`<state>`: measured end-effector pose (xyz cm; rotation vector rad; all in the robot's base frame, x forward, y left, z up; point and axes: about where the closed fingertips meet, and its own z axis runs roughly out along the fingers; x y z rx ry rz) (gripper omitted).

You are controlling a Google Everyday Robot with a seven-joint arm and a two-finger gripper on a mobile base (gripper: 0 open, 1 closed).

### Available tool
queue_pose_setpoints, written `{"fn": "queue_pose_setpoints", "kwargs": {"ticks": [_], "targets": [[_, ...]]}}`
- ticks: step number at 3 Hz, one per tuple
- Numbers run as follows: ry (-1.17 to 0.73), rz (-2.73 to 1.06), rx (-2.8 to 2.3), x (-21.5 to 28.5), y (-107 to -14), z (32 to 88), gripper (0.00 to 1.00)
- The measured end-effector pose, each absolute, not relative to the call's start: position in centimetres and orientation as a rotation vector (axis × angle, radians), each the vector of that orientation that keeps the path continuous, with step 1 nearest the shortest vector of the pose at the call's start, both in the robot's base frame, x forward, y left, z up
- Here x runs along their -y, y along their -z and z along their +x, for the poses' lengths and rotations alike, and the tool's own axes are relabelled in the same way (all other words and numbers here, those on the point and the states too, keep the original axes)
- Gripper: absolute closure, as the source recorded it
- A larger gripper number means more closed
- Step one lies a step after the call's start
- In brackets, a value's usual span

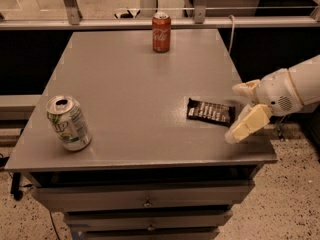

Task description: Pick rxbar chocolate

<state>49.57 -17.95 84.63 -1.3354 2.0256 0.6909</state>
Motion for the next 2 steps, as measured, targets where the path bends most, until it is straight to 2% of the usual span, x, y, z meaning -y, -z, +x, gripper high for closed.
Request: {"fn": "queue_pose_setpoints", "kwargs": {"ticks": [1, 2], "targets": [[-0.701, -1.338, -2.015, 17.95, -83.39, 49.19, 0.18], [-0.708, -1.336, -2.01, 17.87, -82.87, 49.17, 0.41]]}}
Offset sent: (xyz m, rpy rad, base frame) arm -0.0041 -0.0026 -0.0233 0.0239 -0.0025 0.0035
